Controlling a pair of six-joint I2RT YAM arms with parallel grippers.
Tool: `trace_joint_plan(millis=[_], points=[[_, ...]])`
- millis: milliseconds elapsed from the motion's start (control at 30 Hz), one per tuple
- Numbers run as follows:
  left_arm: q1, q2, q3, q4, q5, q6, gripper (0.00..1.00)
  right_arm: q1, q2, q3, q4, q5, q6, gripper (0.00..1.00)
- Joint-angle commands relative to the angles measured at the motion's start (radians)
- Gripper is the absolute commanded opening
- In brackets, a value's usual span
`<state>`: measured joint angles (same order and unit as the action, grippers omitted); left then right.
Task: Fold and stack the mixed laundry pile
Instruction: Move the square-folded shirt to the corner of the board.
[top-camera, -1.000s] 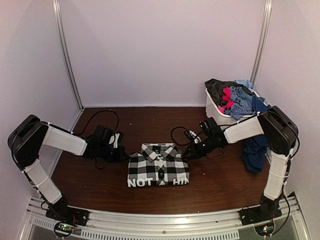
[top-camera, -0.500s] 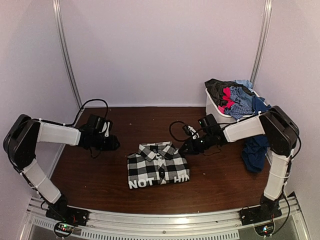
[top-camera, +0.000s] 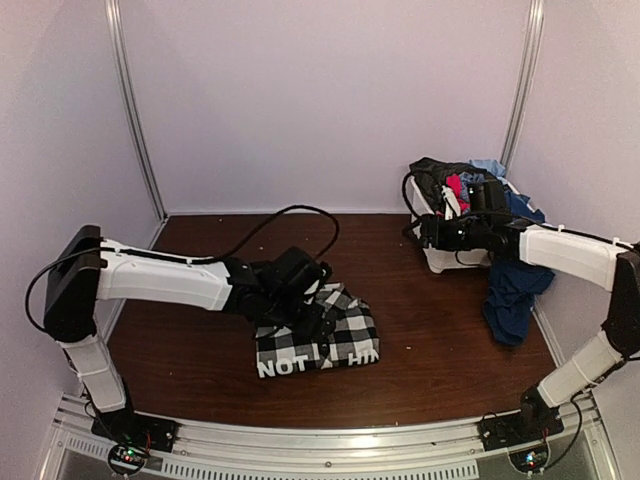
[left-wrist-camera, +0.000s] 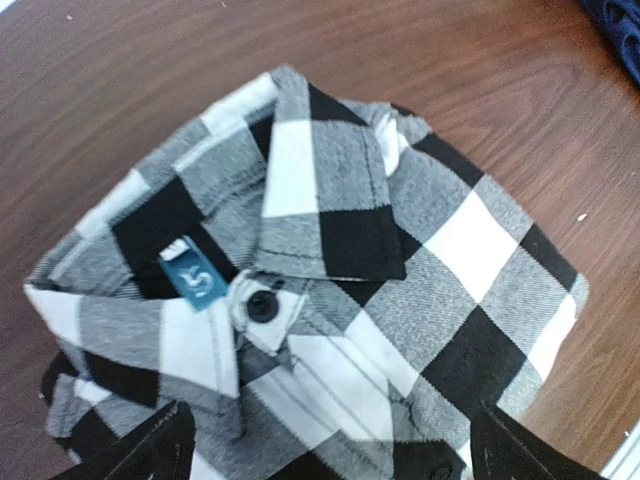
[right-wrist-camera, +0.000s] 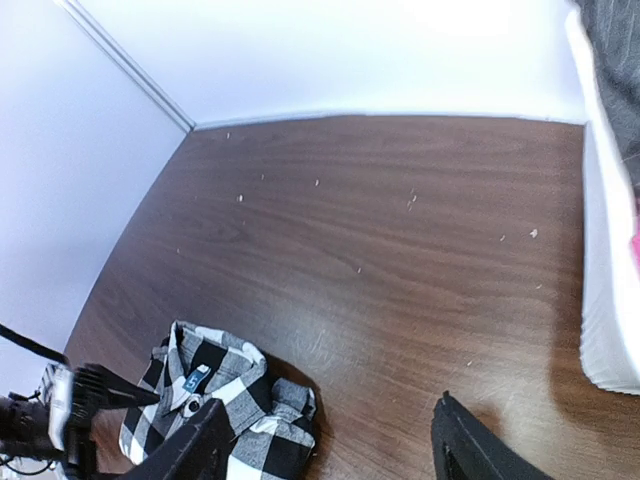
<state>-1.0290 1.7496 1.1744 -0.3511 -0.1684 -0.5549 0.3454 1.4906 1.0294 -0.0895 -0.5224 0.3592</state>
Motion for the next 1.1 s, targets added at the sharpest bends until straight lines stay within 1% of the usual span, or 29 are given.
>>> trace_joint_plan(millis=[0,100,167,233,333,367,467,533,567,600,667,733,800,867,967,1000,1067], points=[[-0.005,0.15,0.076,-0.092,-0.044,-0.043,0.98,-0.044,-0.162,-0.059,0.004,0.167,-0.06,0.79],[0.031,0.198,0.083,-0.131,-0.026,-0.008,0.98,-0.106,-0.249,-0.107,0.027,0.147,-0.041,0.94],[0.075,0.196,0.051,-0.125,0.017,0.048,0.98,-0.153,-0.287,-0.138,0.045,0.081,-0.027,0.99],[0.128,0.197,0.027,-0.142,0.031,0.13,0.98,-0.182,-0.311,-0.16,0.048,0.031,-0.023,1.0],[0.245,0.199,0.023,-0.205,0.059,0.285,0.98,-0.188,-0.323,-0.168,0.031,-0.017,-0.039,1.0],[0.29,0.199,0.03,-0.242,0.048,0.359,0.98,-0.189,-0.327,-0.173,0.034,-0.03,-0.043,1.0],[0.422,0.21,0.078,-0.333,-0.033,0.481,0.98,-0.188,-0.337,-0.198,0.067,-0.094,-0.041,1.0],[0.492,0.193,0.099,-0.326,-0.075,0.538,0.98,-0.188,-0.339,-0.214,0.086,-0.135,-0.027,1.0],[0.52,0.179,0.118,-0.323,-0.086,0.544,0.98,-0.188,-0.338,-0.217,0.113,-0.151,-0.023,1.0],[0.546,0.157,0.133,-0.317,-0.096,0.545,0.98,-0.188,-0.339,-0.217,0.119,-0.16,-0.022,1.0],[0.568,0.097,0.147,-0.303,-0.171,0.544,0.98,-0.189,-0.341,-0.209,0.109,-0.172,-0.033,1.0],[0.564,0.034,0.152,-0.302,-0.161,0.544,0.98,-0.188,-0.351,-0.203,0.097,-0.182,-0.051,1.0],[0.56,-0.033,0.131,-0.309,-0.114,0.496,0.98,-0.188,-0.364,-0.205,0.096,-0.185,-0.056,1.0],[0.553,-0.105,0.075,-0.303,-0.071,0.397,0.98,-0.188,-0.374,-0.209,0.097,-0.191,-0.053,1.0],[0.527,-0.181,-0.051,-0.226,0.055,0.214,0.98,-0.188,-0.381,-0.234,0.131,-0.208,-0.02,1.0],[0.504,-0.188,-0.082,-0.203,0.063,0.175,0.98,-0.187,-0.38,-0.241,0.146,-0.215,-0.01,1.0],[0.429,-0.163,-0.101,-0.203,0.015,0.106,0.98,-0.187,-0.369,-0.245,0.159,-0.224,0.002,1.0]])
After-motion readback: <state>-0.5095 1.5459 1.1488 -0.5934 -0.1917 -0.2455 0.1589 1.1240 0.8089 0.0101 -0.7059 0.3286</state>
